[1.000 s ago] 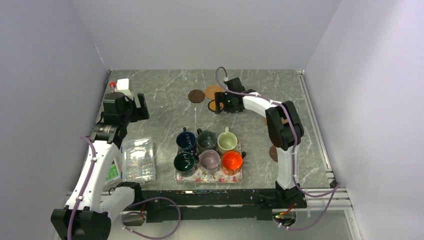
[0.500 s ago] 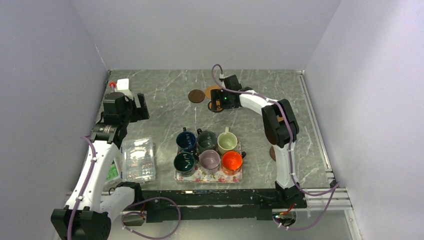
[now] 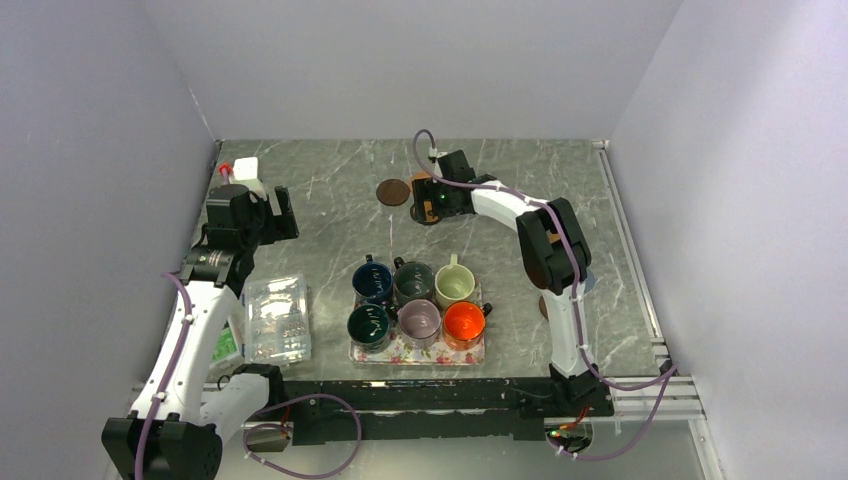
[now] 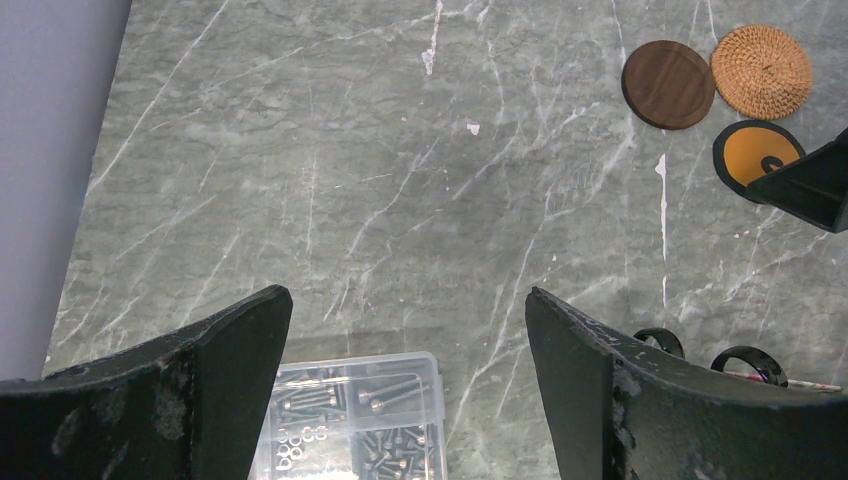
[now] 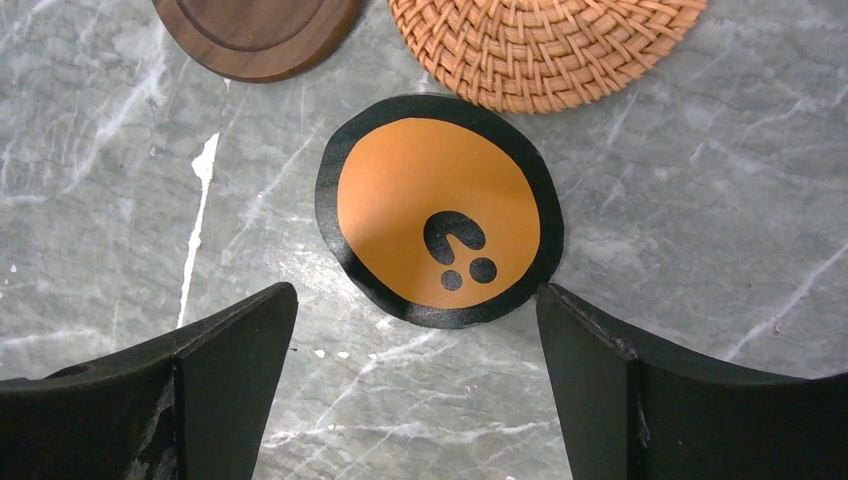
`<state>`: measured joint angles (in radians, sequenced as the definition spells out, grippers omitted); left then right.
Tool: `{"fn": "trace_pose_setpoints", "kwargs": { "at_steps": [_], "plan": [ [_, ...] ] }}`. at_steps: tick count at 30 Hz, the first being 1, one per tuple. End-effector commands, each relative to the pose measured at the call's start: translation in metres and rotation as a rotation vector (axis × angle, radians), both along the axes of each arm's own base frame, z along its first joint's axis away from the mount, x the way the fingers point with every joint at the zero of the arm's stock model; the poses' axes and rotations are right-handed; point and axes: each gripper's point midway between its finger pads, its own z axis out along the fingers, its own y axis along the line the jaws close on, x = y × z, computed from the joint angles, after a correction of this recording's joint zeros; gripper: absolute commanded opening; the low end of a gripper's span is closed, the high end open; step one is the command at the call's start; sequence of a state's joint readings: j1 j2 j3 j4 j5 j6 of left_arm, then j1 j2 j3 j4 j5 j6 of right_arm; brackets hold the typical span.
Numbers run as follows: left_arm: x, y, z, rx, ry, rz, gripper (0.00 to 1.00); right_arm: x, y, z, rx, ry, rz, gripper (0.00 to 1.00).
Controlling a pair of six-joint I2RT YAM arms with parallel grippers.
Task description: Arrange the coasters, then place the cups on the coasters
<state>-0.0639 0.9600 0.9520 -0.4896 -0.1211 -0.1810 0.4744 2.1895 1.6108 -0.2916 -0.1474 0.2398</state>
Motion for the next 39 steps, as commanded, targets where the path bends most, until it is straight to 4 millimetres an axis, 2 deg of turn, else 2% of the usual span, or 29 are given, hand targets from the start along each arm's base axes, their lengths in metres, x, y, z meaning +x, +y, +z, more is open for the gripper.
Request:
{"fn": "trace_pose_setpoints", "kwargs": {
  "at_steps": [1,8,29,34,39],
  "plan": [
    [0.004,0.001,0.007,-0.015,-0.037,0.010,0.94,-0.007,0.011,-0.018,0.007,0.059,-0.002,0.94],
    [0.004,0.000,0.007,-0.016,-0.038,0.008,0.94,-0.003,0.020,-0.018,0.028,0.053,-0.015,0.93],
    [0.004,0.000,0.007,-0.014,-0.036,0.008,0.94,0.003,0.027,-0.019,0.040,0.042,-0.031,0.94],
    [0.004,0.001,0.007,-0.013,-0.036,0.010,0.94,0.005,0.020,-0.009,0.021,0.022,-0.058,0.94],
    [0.004,0.002,0.007,-0.011,-0.037,0.013,0.94,-0.004,-0.004,0.010,-0.039,-0.025,-0.119,0.97]
  ]
}}
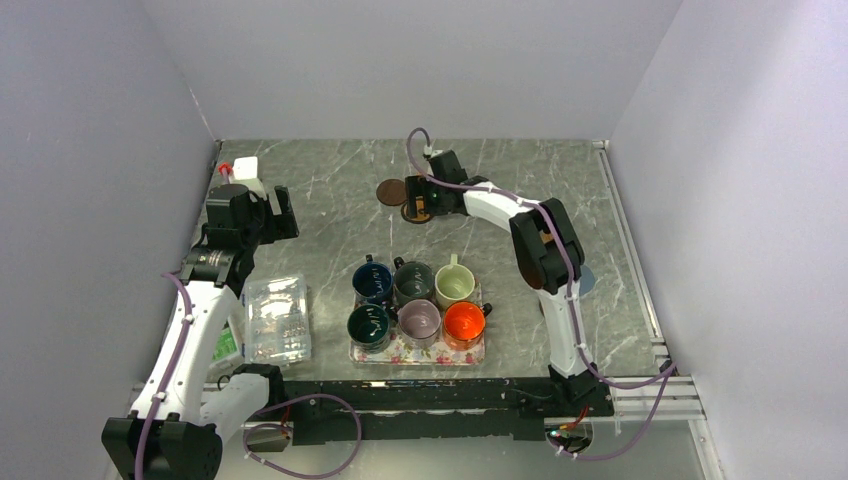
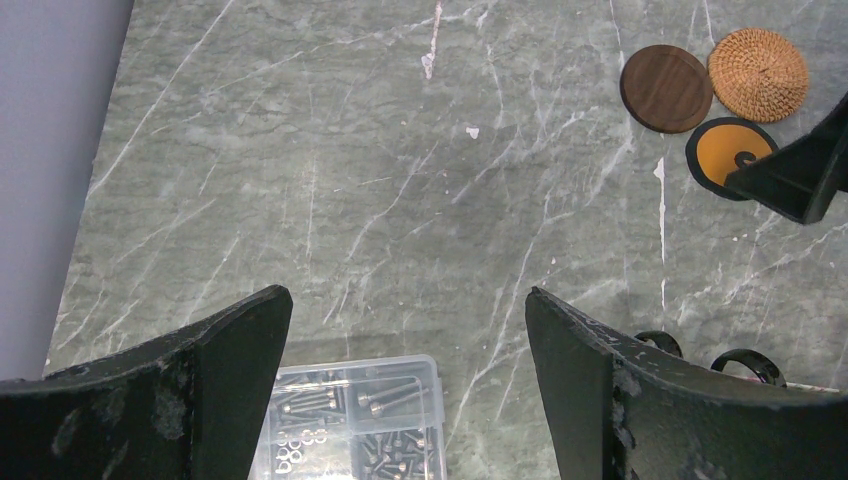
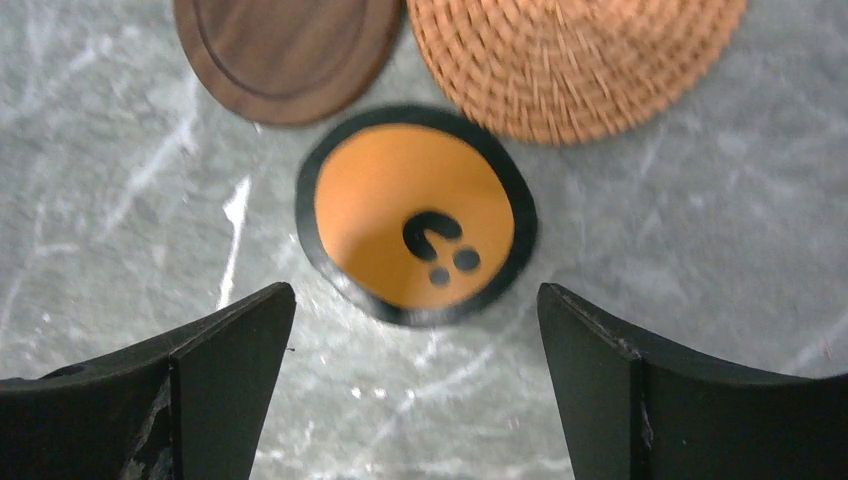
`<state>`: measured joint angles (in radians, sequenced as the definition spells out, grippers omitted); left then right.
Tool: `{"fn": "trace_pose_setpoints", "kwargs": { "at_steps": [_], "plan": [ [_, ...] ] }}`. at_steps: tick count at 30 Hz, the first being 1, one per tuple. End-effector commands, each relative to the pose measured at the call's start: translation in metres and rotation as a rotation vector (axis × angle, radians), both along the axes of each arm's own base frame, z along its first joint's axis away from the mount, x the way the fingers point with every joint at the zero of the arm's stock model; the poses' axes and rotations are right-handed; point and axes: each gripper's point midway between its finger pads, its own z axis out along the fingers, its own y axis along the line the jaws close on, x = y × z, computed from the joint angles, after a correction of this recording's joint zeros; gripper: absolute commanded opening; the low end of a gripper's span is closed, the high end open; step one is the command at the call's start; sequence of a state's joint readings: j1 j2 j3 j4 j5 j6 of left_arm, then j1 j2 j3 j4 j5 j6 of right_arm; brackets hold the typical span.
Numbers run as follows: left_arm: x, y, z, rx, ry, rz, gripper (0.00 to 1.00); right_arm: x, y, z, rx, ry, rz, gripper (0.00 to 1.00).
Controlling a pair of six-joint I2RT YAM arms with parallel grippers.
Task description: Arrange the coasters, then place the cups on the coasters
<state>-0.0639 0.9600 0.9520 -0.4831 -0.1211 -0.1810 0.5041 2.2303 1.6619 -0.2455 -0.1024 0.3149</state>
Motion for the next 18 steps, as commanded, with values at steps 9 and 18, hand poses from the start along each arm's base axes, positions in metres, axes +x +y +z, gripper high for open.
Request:
{"fn": "trace_pose_setpoints", "kwargs": {
  "at_steps": [9,18],
  "plan": [
    [0.002,0.001,0.007,-0.015,-0.035,0.011,0.94,-0.058,-0.069,0.042,-0.107,-0.063,-0.139,0.99],
    [0.002,0.001,0.008,-0.017,-0.041,0.012,0.94,-0.076,-0.140,0.060,-0.154,-0.073,-0.257,0.95]
  ]
}}
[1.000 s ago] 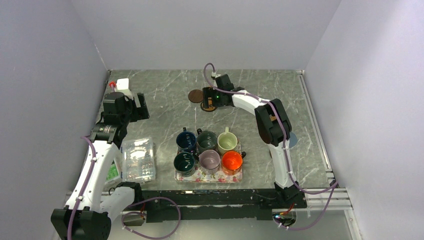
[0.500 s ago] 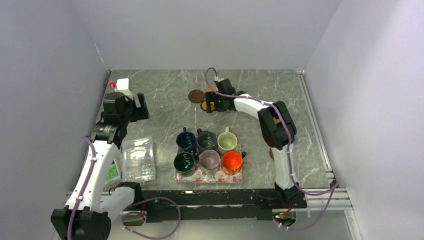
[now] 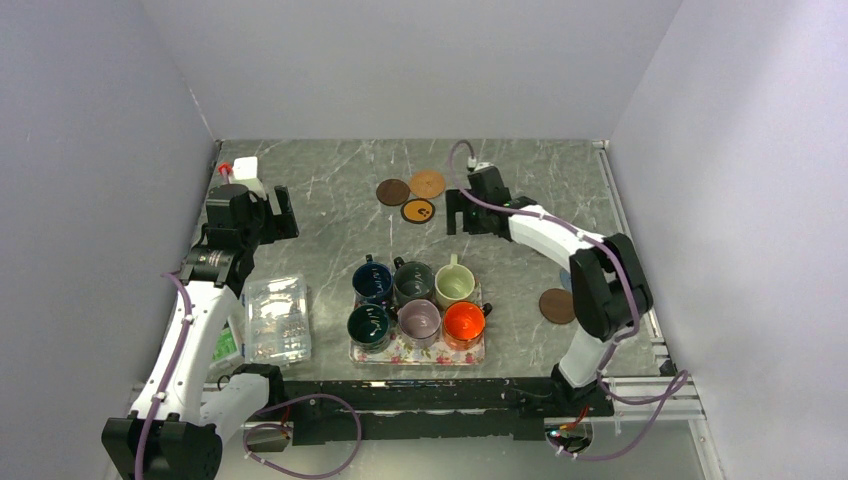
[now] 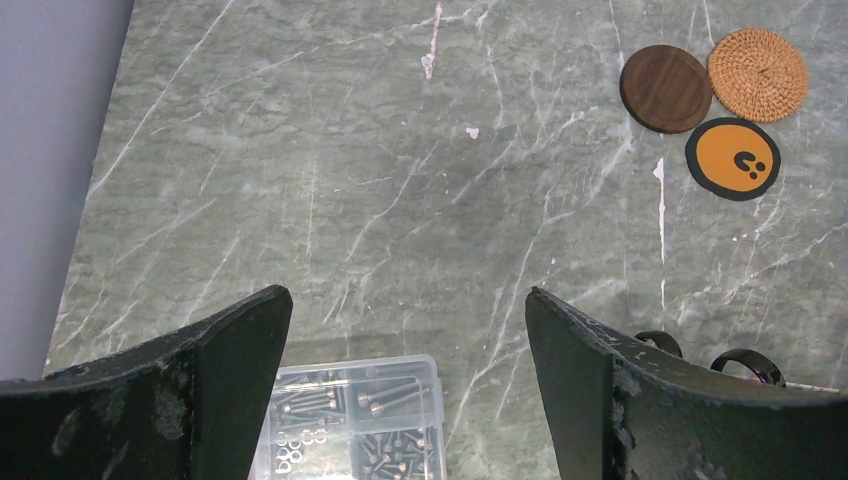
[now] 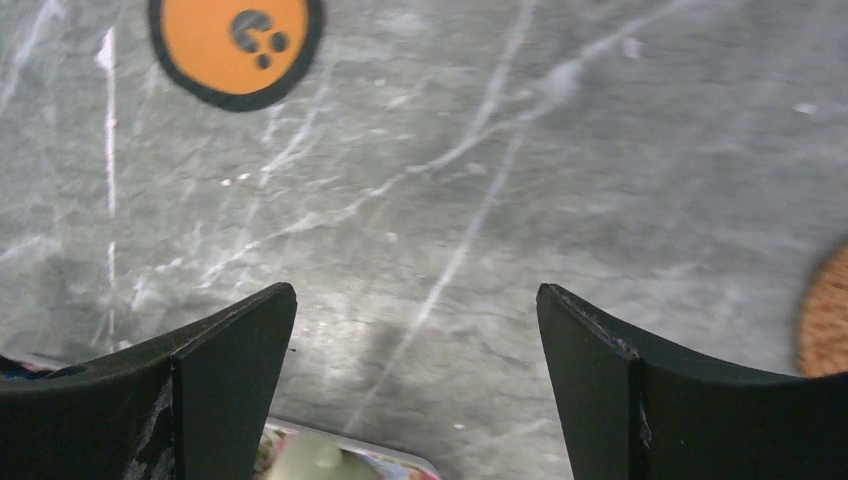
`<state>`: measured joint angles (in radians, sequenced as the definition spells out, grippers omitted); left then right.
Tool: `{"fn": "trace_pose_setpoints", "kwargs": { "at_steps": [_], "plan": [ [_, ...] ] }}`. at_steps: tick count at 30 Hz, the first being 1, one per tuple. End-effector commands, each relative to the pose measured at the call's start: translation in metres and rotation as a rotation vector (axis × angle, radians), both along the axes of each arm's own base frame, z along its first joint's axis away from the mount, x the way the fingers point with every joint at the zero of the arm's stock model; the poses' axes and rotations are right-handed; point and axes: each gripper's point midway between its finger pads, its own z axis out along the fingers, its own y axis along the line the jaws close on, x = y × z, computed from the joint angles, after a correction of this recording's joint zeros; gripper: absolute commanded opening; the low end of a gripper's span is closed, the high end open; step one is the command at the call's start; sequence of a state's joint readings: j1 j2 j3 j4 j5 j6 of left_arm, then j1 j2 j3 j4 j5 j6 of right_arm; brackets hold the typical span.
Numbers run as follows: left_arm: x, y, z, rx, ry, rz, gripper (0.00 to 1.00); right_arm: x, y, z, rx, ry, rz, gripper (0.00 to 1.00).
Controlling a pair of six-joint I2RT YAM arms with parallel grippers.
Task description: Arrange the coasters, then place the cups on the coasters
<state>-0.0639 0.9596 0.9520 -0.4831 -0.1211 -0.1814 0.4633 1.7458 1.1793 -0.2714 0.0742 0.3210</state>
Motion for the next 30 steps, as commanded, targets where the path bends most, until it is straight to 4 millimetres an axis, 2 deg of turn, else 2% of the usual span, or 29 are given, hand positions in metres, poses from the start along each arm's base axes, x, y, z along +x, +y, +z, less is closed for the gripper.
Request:
{"fn": "trace_pose_setpoints", "kwargs": {
  "at_steps": [1,8,15,20,23,30],
  "plan": [
    [0.002,0.001,0.008,-0.016,-0.040,0.012,0.94,0.004,-0.052,0.012,-0.045,-0.030,-0.111,0.94],
    [0.002,0.001,0.009,-0.015,-0.041,0.013,0.94,0.004,-0.139,-0.003,-0.111,0.027,-0.303,0.89],
    [0.003,0.001,0.007,-0.014,-0.035,0.014,0.94,0.013,-0.178,-0.022,-0.121,0.055,-0.375,0.85],
    [0.003,0.001,0.005,-0.014,-0.029,0.015,0.94,0.025,-0.191,-0.036,-0.100,0.079,-0.409,0.82],
    [0.003,0.001,0.005,-0.014,-0.028,0.014,0.94,0.029,-0.185,-0.042,-0.069,0.094,-0.398,0.81],
    [0.004,0.000,0.004,-0.019,-0.027,0.007,0.94,0.022,-0.167,-0.062,-0.009,0.154,-0.342,0.79]
  ]
}}
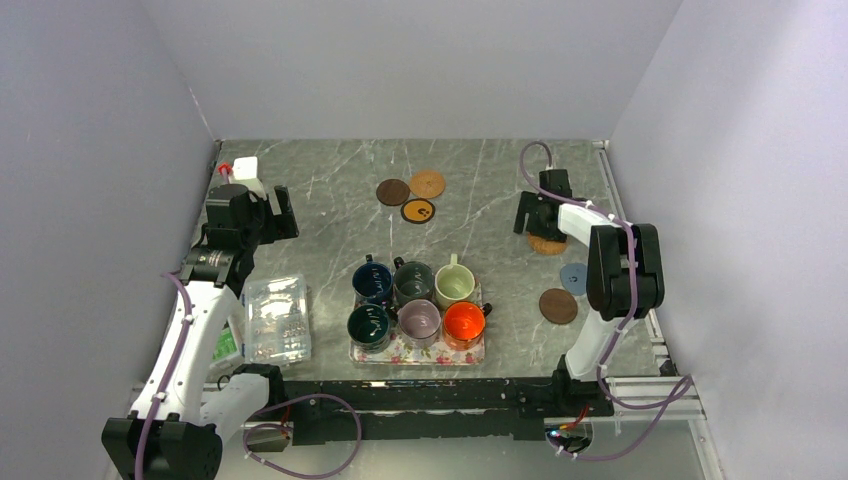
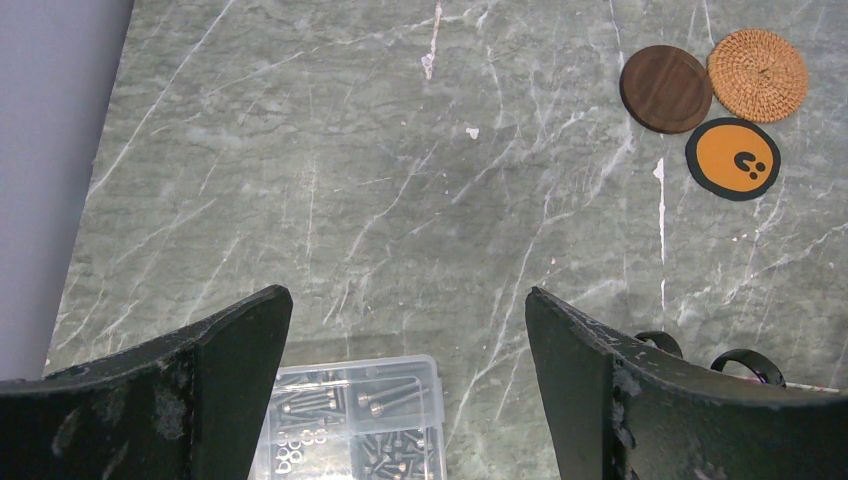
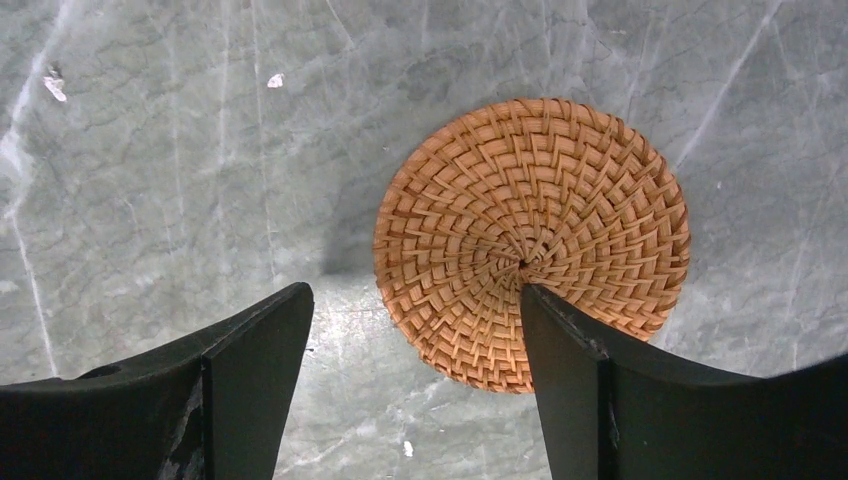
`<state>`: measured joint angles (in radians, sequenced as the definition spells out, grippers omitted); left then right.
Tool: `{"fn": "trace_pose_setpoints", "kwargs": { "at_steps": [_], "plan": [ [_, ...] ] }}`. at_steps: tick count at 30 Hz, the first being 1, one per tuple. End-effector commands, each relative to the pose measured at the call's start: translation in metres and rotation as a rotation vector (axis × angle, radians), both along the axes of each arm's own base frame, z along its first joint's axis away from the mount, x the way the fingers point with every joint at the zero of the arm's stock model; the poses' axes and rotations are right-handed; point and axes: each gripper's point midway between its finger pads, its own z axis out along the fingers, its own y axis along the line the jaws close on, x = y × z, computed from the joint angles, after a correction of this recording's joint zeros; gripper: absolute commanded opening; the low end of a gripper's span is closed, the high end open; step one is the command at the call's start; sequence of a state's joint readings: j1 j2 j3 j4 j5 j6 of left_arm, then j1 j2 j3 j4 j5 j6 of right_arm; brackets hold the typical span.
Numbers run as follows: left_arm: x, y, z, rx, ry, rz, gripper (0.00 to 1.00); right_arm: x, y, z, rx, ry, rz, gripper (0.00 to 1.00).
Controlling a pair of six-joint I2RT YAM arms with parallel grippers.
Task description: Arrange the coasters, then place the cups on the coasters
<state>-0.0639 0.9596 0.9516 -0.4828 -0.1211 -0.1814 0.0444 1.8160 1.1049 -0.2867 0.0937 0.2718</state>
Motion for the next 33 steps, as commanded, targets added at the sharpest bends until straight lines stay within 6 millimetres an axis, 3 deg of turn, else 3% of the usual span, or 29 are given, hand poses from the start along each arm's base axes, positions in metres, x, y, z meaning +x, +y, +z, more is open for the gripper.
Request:
{"fn": "trace_pose_setpoints", "kwargs": {
  "at_steps": [1,8,22,28,33],
  "plan": [
    [0.004,-0.001,0.004,-0.020,-0.027,0.006,0.94,0.007,0.023,-0.007,0.093,-0.005,0.054,0.79],
    [0.005,-0.001,0.003,-0.020,-0.023,0.005,0.94,0.006,0.058,-0.014,0.144,0.008,0.116,0.78],
    [0.005,0.000,0.003,-0.016,-0.025,0.008,0.94,0.028,0.149,-0.015,0.193,-0.004,0.252,0.78],
    [0.004,0.000,0.004,-0.016,-0.027,0.009,0.94,0.015,0.174,-0.017,0.176,0.015,0.299,0.78],
    [0.004,0.001,0.004,-0.016,-0.028,0.011,0.94,-0.003,0.179,-0.017,0.132,0.038,0.326,0.78]
  ]
}}
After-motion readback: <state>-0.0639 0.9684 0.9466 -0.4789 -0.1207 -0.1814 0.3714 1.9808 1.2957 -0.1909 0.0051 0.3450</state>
